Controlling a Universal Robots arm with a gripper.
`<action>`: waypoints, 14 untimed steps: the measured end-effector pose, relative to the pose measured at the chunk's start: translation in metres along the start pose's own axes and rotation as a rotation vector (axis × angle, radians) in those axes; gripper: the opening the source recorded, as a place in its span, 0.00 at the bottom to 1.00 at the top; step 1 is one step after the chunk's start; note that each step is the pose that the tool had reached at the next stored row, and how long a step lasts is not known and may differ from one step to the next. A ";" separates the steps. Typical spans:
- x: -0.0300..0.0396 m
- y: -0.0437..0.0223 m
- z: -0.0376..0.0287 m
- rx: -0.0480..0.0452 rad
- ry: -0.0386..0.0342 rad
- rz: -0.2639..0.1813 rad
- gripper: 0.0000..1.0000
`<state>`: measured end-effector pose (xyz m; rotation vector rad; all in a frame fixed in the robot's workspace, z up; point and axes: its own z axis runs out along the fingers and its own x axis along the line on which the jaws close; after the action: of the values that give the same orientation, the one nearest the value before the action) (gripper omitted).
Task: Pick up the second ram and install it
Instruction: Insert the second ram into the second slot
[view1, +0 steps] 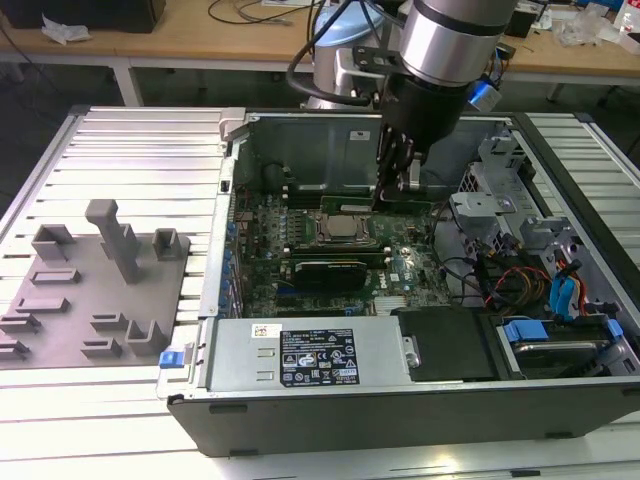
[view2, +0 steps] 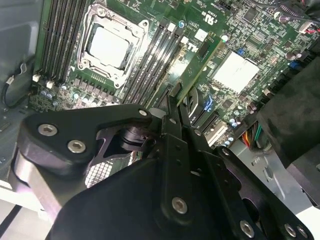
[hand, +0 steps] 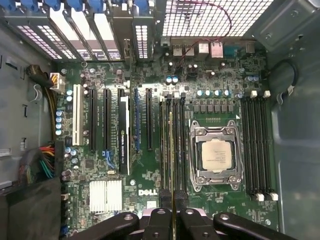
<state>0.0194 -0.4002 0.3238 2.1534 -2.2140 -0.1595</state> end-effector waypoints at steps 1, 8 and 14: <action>0.0000 0.0000 0.0007 0.0000 0.0000 0.000 0.13; 0.0003 -0.0007 0.0078 0.0000 -0.0001 0.000 0.13; 0.0006 -0.0016 0.0167 0.0000 0.0000 0.000 0.13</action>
<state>0.0193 -0.4002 0.3070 2.1534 -2.2140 -0.1595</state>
